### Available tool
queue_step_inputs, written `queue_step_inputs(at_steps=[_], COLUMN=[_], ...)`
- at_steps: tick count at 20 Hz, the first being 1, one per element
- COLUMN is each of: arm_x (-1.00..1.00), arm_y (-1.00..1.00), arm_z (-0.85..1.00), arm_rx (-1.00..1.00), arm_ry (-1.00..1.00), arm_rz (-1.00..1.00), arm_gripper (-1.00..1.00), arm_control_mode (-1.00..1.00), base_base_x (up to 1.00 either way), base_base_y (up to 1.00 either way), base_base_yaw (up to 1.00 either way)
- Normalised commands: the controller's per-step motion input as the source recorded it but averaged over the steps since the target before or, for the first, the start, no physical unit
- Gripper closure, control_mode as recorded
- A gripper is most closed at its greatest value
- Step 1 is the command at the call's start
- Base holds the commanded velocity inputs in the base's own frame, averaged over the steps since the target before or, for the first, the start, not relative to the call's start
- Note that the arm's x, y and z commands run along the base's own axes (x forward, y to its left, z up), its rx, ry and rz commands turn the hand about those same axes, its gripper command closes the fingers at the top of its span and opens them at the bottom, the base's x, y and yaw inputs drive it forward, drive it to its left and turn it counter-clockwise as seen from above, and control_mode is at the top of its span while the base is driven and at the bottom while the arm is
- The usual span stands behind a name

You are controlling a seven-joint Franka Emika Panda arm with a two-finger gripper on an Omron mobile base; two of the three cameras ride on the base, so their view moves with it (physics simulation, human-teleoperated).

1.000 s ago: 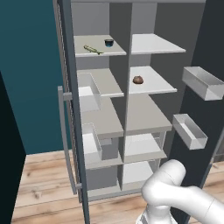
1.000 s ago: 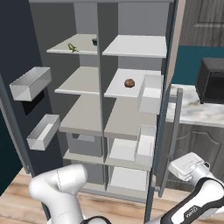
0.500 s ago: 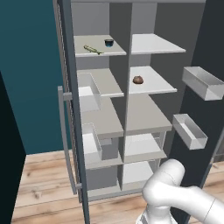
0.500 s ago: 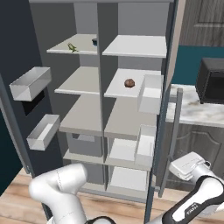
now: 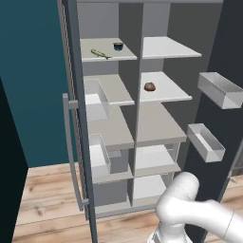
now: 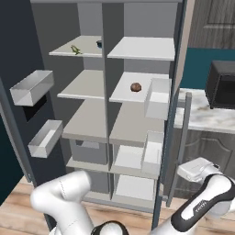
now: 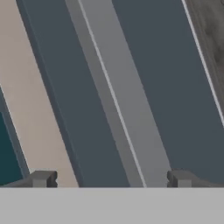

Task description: There's a fish in the fridge that needs to be moved to the freezer for freezing. Pick up the fish from the fridge, place it on any shelf in the freezer, and close the fridge and freezer doors when done.

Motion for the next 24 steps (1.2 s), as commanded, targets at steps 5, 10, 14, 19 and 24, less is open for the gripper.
queue_step_inputs(at_steps=[5, 10, 14, 19, 24], arm_x=[0.38, 0.25, -0.09, -0.49, -0.63], arm_y=[0.00, 0.25, 0.86, 1.00, 1.00], arm_z=[-0.12, -0.15, -0.14, -0.13, -0.09], arm_rx=[0.00, 0.00, 0.00, 0.00, 0.00], arm_ry=[0.22, 0.09, -0.02, -0.23, -0.24], arm_rz=[0.22, 0.28, 0.21, 0.01, -0.18], arm_gripper=[-1.00, -1.00, -1.00, -1.00, -1.00], arm_control_mode=[-1.00, -1.00, -1.00, -1.00, -1.00], base_base_x=[0.00, 0.00, 0.00, 0.00, 0.00], base_base_y=[0.00, 0.00, 0.00, 0.00, 0.00], base_base_yaw=[0.00, 0.00, 0.00, 0.00, 0.00])
